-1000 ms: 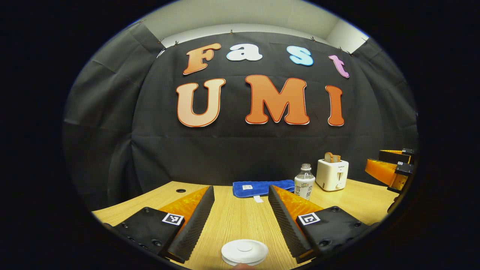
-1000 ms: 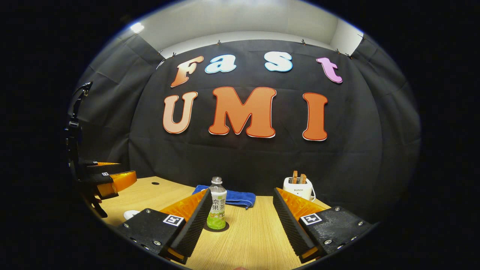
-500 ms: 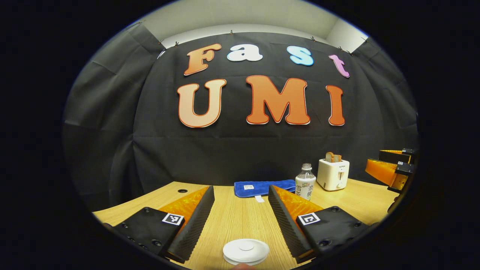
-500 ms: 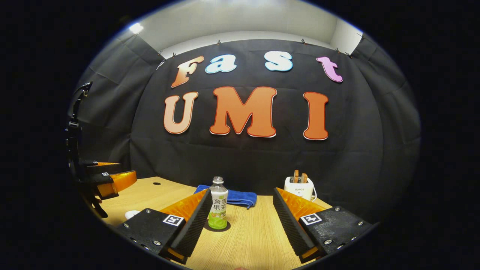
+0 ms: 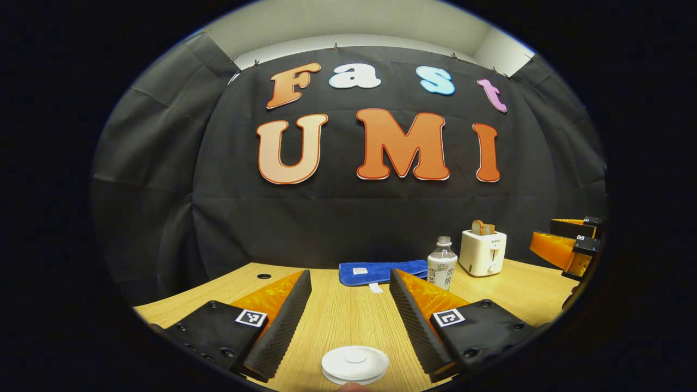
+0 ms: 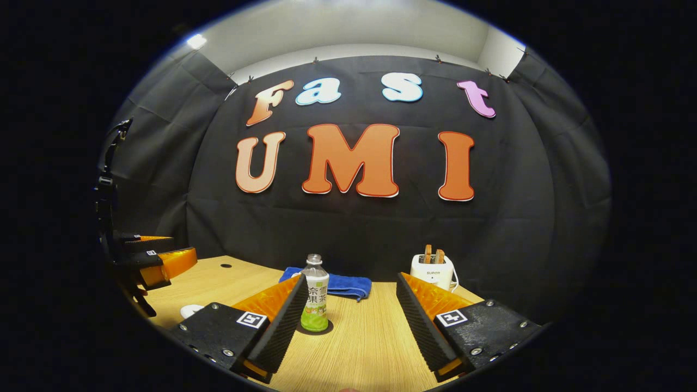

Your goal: Open the teacup lid with one hand, grasp the water bottle and pour water into the teacup with the other hand; after pouring, place the water bottle on the coaster and then close the teacup lid.

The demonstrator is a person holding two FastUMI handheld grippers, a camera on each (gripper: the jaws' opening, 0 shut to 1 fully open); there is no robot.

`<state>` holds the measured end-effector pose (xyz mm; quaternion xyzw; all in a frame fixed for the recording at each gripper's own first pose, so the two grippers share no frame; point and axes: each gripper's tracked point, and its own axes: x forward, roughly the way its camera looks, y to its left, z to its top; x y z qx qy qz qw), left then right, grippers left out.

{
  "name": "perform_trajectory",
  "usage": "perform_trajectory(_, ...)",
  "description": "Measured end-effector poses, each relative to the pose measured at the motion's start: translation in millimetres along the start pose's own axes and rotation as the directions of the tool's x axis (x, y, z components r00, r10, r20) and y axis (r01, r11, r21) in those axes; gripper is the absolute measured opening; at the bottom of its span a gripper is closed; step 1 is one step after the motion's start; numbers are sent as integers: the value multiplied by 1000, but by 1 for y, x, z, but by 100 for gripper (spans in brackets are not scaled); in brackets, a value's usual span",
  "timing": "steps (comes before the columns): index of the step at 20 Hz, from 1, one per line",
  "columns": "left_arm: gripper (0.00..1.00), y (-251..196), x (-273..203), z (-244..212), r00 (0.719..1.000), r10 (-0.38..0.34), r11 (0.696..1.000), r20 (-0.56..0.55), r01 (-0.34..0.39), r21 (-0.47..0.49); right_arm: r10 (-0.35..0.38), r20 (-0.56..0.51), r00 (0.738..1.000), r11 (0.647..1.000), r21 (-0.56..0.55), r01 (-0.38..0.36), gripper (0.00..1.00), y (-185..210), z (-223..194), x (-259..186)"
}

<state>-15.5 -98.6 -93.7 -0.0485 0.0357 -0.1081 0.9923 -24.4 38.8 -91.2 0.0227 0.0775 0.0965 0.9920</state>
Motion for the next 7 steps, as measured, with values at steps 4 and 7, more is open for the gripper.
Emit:
perform_trajectory(4, 95, 0, 0, 4, 1000, 4, 1000, 8, -4, 7, 0, 0, 1000, 1000, 10, 0, 97, -2, 2, 1)
perform_trajectory(7, 95, -1, 2, 6, 1000, 2, 1000, 12, -2, 6, -2, 7, 1000, 1000, 10, 2, 97, -2, 4, 1)
